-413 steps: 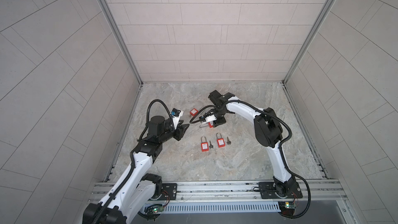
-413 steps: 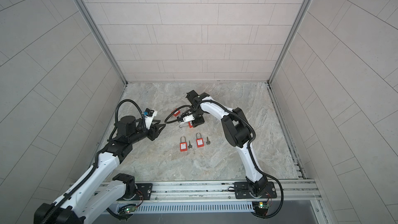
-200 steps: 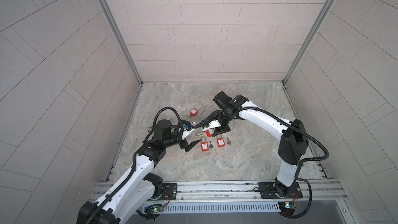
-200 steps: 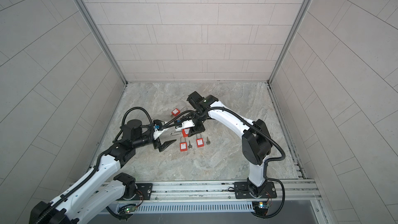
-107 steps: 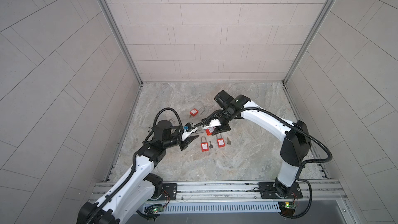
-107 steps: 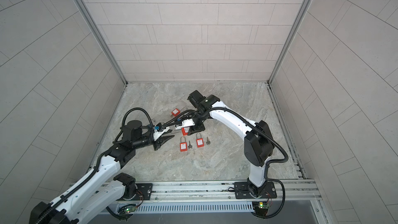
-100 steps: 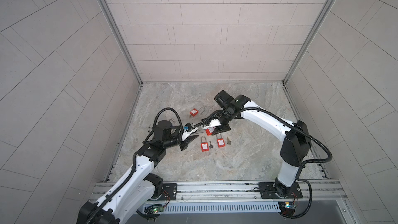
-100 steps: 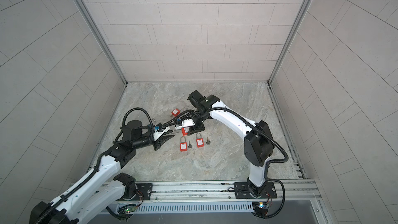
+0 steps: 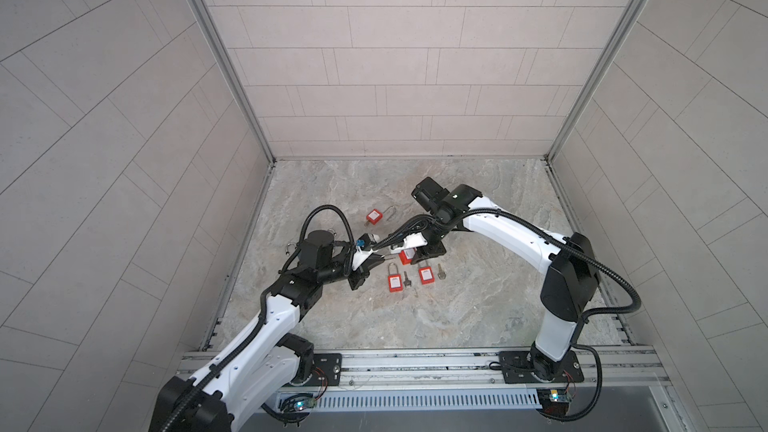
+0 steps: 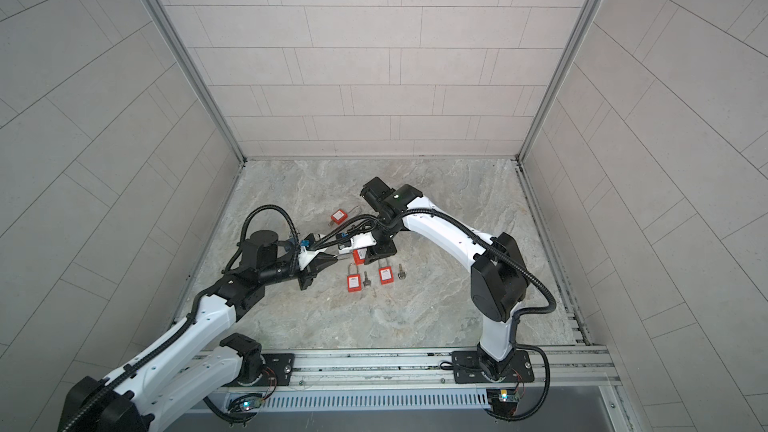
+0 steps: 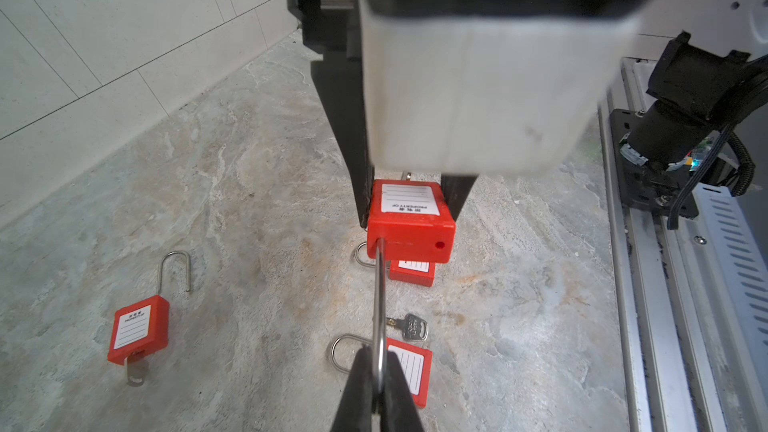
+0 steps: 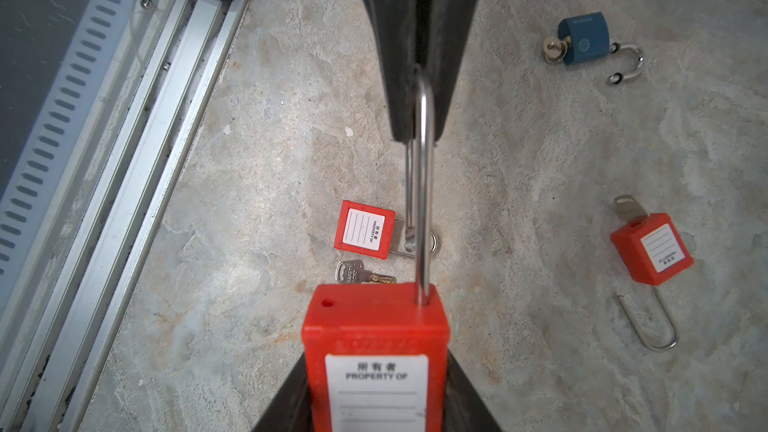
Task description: Lock with the key
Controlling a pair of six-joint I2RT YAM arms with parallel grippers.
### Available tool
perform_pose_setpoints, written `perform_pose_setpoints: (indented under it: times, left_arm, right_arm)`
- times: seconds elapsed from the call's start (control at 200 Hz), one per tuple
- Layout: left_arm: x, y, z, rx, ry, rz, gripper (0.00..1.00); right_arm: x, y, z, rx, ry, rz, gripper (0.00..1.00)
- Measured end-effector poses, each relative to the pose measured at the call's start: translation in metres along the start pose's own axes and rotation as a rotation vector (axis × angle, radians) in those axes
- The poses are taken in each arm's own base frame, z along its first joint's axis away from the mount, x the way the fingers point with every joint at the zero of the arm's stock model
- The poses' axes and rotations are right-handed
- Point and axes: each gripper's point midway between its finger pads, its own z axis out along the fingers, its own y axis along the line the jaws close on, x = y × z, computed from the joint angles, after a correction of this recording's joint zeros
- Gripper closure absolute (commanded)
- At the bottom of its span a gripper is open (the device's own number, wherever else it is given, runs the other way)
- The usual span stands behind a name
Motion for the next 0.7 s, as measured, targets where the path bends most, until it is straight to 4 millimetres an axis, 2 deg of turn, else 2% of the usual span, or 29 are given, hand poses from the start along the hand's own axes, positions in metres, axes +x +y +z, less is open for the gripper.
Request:
perform_pose_setpoints:
  times: [0.14,0.33,0.41,0.555,0.701]
  left_arm:
    - [-0.007,0.000,0.001,0.004,-0.028,-0.024,1.00]
    - [-0.028,-0.007,0.001,0.044,-0.107,-0.019,1.00]
    - [-0.030,-0.011,0.002,0.066,-0.116,-0.021,1.00]
    - [-0.032,-0.016,0.004,0.096,-0.124,-0.023,1.00]
    - [-0.034,-0.018,0.005,0.103,-0.133,-0.015,1.00]
  right_arm:
    - [0.000,-0.002,-0.005,0.027,0.009,0.004,0.50]
    - [0.001,-0.006,-0.013,0.049,0.011,0.011,0.42]
    - [0.001,-0.005,-0.018,0.043,0.012,0.019,0.41]
    - [-0.002,-0.008,-0.031,0.054,0.008,0.023,0.43]
    - [0.001,-0.003,-0.035,0.033,0.016,0.027,0.52]
